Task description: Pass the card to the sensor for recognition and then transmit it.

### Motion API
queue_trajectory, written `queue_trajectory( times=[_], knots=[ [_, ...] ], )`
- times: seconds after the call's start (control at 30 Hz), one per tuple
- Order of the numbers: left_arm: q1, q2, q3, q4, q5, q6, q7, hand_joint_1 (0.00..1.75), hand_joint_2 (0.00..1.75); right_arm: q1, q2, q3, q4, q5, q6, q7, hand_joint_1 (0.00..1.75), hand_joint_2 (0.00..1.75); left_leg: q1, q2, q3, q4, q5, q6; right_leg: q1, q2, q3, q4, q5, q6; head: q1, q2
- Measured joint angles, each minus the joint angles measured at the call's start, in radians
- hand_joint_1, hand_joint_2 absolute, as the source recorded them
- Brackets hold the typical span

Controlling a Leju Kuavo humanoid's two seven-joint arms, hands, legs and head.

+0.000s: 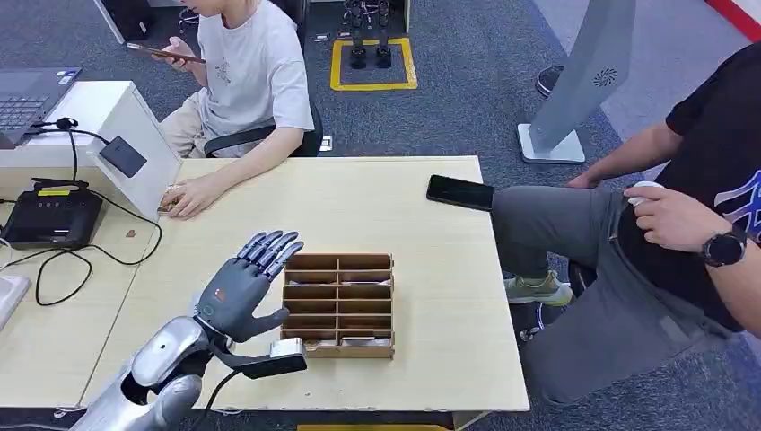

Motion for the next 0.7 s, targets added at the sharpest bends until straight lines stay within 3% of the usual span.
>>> queue_trajectory(
  times=[0.4, 0.7],
  knots=[
    [-0.001, 0.0, 0.0, 0.0, 0.0, 0.0, -0.002, 0.0, 1.75, 0.0, 0.0, 0.001, 0.0, 0.0, 0.0, 0.0, 0.0, 0.0, 0.0, 0.0, 0.0, 0.0, 0.0, 0.0, 0.0, 0.0, 0.0, 0.0, 0.0, 0.0, 0.0, 0.0],
    [-0.02, -0.008, -0.005, 0.003, 0.053, -0.039, -0.03, 0.0, 1.75, -0.001, 0.005, 0.002, 0.001, 0.0, 0.017, 0.0, 0.0, 0.0, 0.0, 0.0, 0.0, 0.0, 0.0, 0.0, 0.0, 0.0, 0.0, 0.0, 0.0, 0.0, 0.0, 0.0]
  ],
)
